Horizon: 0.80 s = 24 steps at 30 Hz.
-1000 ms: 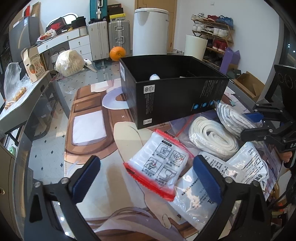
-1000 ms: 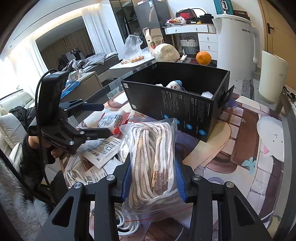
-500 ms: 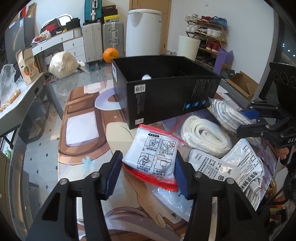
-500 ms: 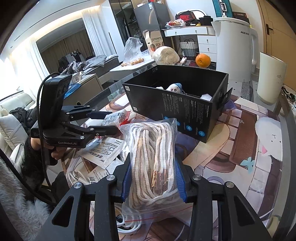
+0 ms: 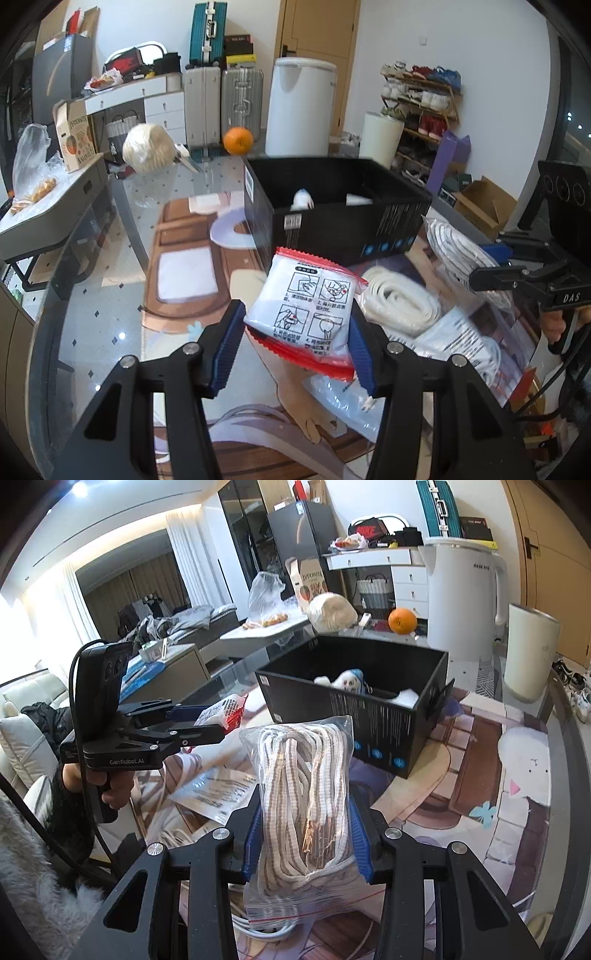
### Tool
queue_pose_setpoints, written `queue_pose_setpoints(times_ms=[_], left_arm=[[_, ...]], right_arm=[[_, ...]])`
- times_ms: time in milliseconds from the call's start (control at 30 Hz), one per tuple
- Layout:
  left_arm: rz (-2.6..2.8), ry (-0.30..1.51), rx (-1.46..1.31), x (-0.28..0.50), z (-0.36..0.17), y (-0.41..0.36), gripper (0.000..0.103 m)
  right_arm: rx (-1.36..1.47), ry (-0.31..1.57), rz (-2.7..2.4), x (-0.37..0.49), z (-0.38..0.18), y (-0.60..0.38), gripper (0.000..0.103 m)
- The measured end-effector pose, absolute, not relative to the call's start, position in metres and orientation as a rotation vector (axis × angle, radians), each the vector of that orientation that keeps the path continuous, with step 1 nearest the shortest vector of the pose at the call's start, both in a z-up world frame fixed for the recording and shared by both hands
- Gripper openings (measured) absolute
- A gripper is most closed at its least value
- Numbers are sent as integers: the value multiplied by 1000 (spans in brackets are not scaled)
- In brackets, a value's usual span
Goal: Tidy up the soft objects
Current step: 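Carry the snack packet with the left tool while the right carries the rope bag to the box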
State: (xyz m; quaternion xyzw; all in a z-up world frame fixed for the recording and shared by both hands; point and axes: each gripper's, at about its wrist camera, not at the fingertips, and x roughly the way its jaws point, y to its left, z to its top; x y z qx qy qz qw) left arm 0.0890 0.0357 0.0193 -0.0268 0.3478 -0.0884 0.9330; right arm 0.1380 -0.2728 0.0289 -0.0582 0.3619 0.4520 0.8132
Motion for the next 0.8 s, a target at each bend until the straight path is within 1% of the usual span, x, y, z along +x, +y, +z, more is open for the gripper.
queue_pose_setpoints(times_ms=[300,800], left_arm=[[-98,637,-47,95,46,33,53],[-64,579,-58,121,61,27,53]], right_arm=[[-96,685,941,132,54,-275,41],[-59,604,878,143,78,-265,41]])
